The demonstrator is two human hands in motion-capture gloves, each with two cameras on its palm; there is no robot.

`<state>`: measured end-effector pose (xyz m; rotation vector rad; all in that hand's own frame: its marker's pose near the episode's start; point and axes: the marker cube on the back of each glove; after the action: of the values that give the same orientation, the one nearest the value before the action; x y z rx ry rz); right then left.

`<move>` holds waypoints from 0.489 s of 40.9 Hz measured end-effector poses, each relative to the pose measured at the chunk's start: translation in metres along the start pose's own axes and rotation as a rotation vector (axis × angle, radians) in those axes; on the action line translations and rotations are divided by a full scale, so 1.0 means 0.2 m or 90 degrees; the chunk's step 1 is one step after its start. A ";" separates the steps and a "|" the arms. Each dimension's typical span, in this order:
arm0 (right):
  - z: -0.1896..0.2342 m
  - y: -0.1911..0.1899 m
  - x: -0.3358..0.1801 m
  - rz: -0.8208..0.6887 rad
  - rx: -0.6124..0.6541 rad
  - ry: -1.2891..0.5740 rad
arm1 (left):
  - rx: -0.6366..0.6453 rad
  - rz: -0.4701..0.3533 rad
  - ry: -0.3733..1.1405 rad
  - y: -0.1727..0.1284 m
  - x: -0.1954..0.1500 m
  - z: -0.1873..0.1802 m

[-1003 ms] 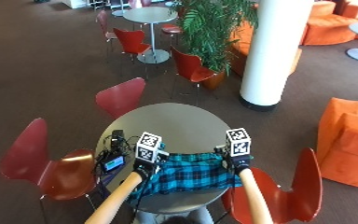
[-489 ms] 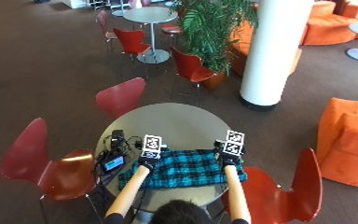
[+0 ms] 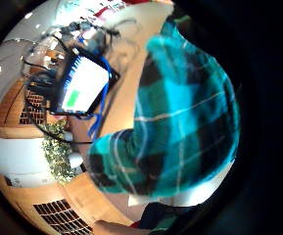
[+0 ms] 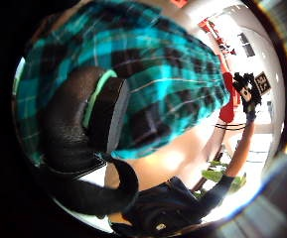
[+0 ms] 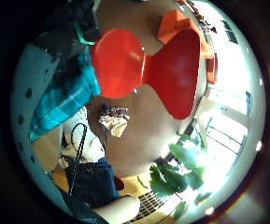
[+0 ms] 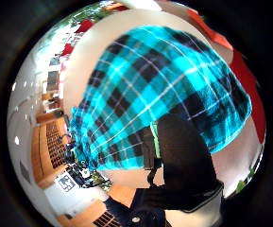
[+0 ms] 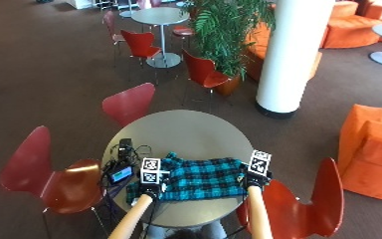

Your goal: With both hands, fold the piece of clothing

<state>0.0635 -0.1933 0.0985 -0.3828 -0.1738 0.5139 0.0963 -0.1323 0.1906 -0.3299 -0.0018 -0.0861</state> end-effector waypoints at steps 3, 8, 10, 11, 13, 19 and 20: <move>0.08 -0.03 0.03 0.027 -0.019 -0.007 | -0.056 -0.014 0.034 0.01 -0.02 0.08; 0.18 -0.05 0.07 0.103 -0.048 -0.020 | -0.088 -0.020 0.059 -0.01 -0.03 0.18; 0.20 -0.04 0.07 0.130 -0.057 -0.044 | -0.088 -0.020 0.053 -0.01 -0.02 0.21; 0.21 -0.04 0.08 0.141 -0.059 -0.057 | -0.090 -0.019 0.053 -0.01 -0.01 0.22; 0.21 -0.03 0.09 0.142 -0.058 -0.073 | -0.104 -0.018 0.056 0.00 0.00 0.23; 0.17 -0.02 0.15 0.140 -0.009 -0.055 | -0.116 -0.015 0.053 0.03 0.05 0.24; 0.16 -0.03 0.15 0.134 0.010 -0.050 | -0.122 -0.014 0.055 0.04 0.06 0.24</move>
<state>0.0842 -0.1720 0.1323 -0.3680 -0.2068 0.7374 0.1098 -0.1106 0.2338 -0.5172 0.0884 -0.1221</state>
